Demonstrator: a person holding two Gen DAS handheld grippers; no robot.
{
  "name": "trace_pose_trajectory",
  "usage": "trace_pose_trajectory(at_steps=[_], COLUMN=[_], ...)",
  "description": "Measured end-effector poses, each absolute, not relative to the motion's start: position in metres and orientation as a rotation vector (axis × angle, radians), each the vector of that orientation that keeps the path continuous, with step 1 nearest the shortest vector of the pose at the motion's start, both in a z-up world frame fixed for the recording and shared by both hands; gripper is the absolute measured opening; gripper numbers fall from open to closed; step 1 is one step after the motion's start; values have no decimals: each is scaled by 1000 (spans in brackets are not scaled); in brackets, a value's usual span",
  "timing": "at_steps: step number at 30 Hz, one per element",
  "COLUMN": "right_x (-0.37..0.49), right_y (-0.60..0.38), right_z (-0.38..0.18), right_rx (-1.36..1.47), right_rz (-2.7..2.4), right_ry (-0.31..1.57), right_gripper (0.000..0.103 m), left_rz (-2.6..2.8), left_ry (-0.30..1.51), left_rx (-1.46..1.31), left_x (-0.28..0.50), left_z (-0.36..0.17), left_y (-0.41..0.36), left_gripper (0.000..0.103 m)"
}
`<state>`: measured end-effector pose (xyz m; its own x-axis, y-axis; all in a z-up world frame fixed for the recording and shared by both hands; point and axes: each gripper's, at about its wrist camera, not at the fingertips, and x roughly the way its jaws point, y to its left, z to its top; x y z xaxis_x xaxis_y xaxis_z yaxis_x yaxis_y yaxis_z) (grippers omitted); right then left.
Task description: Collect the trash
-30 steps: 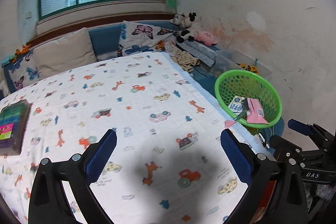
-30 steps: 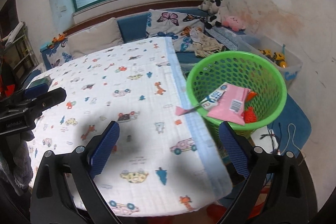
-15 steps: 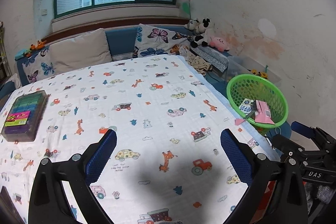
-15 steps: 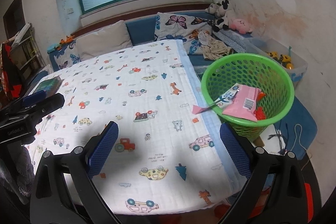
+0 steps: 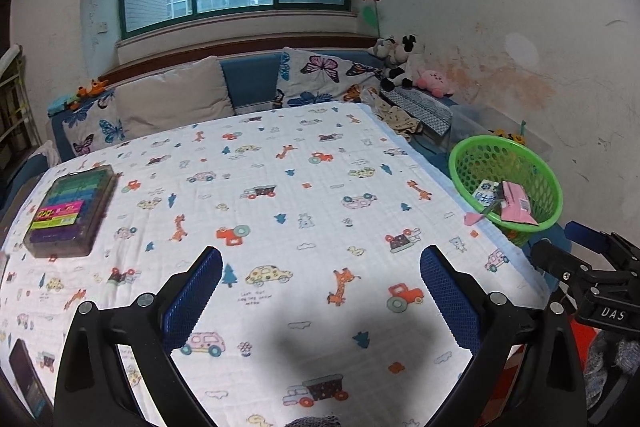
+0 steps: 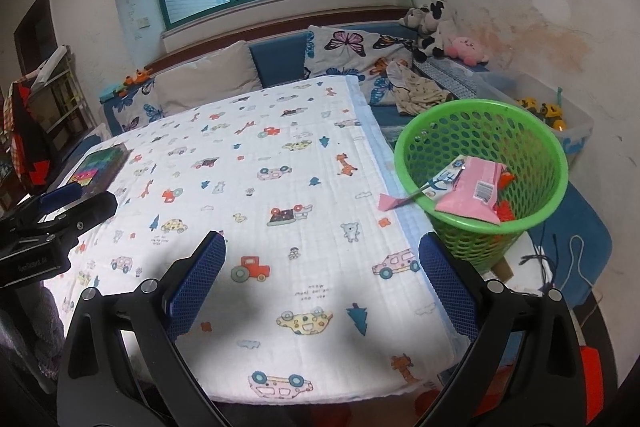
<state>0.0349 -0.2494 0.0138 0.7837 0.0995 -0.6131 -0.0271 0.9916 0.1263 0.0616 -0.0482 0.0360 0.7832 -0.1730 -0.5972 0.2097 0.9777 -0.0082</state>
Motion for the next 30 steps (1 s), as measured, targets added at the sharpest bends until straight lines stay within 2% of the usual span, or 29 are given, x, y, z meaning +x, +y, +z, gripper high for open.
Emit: trace_pose_trajectory(at_steps=[30], right_x=[30], right_y=[-228], right_z=[12], right_rx=[85], right_rz=[128], right_ry=[646], right_gripper=[97], left_rz=[-73], left_ry=[636], left_rx=[1], left_x=[42], left_z=[27], left_y=[-21], left_gripper=[96])
